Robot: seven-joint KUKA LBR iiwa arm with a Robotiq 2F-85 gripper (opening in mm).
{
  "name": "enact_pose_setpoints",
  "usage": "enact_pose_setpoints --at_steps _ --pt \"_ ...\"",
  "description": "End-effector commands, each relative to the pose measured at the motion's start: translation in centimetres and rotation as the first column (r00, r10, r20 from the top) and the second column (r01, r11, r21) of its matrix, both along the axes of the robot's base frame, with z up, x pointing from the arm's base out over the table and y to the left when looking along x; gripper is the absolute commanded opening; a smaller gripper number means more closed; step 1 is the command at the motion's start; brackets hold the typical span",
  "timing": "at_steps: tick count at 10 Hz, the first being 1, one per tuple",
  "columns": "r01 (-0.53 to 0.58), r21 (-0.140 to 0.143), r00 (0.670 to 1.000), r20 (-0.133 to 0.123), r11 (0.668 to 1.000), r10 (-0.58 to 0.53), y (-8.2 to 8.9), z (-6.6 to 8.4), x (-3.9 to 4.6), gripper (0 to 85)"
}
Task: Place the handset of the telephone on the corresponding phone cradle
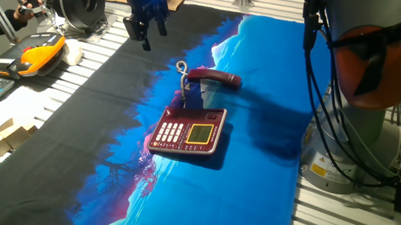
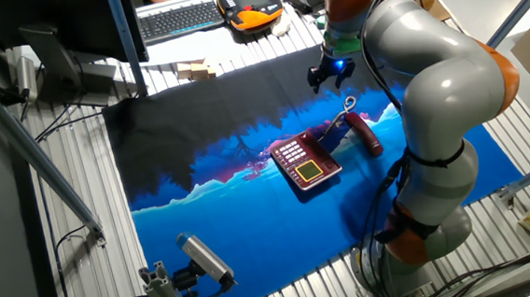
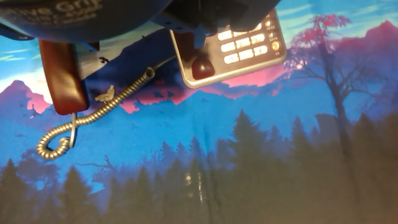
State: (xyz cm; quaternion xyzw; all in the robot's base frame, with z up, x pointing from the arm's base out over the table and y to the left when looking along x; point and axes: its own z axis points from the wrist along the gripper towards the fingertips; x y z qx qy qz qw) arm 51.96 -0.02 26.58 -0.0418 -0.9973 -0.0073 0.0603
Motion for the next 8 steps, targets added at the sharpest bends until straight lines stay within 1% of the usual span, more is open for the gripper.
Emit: enact_pose_setpoints --at_steps 1,2,3,4,6,8 --pt "-0.01 0.001 1.0 0.0 1.0 0.01 0.0 0.03 0.01 68.0" --pt "-0.031 -0.007 0.999 0.009 0.999 0.031 0.04 0.01 -0.01 68.0" --pt "-0.059 -0.028 0.998 0.017 0.998 0.059 0.09 0.01 -0.02 68.0" --pt "-0.069 -0.026 0.997 0.017 0.997 0.07 0.1 0.01 -0.03 68.0" --pt "-0.073 -0.017 0.997 0.018 0.997 0.073 0.17 0.03 -0.04 68.0" --pt "-0.062 0.015 0.998 0.014 0.998 0.062 0.2 0.03 -0.05 68.0"
